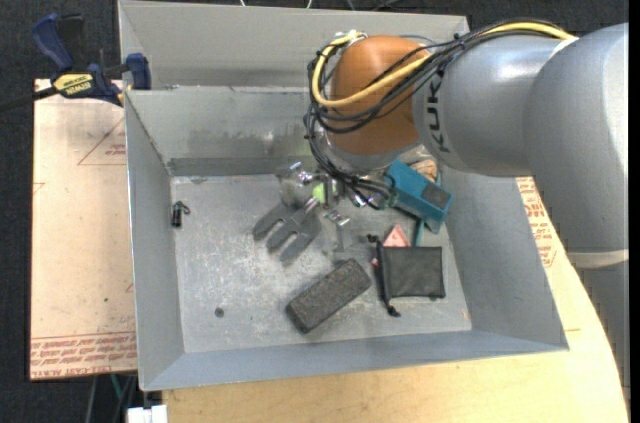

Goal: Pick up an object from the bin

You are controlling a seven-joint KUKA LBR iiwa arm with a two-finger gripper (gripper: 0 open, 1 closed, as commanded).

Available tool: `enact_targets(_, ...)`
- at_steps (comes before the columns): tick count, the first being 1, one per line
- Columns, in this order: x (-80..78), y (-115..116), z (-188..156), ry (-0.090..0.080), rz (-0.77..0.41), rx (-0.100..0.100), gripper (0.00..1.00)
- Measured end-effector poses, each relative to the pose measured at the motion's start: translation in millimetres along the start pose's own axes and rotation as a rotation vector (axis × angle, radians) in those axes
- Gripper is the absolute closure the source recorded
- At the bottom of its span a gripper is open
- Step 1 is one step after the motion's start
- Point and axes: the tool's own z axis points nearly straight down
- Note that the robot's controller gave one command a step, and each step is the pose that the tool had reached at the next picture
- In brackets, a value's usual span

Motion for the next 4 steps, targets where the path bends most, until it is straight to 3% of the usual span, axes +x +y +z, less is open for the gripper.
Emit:
enact_targets(1,5.3,-7,0,0.000,0.161,-0.002,0.00)
enact_targets(2,-2.3,1,-3,-0.006,-0.028,0.000,1.00)
enact_targets(3,-2.3,1,-3,-0.006,-0.028,0.000,1.00)
enact_targets(4,0.4,3,-31,0.003,-0.028,-0.005,1.00)
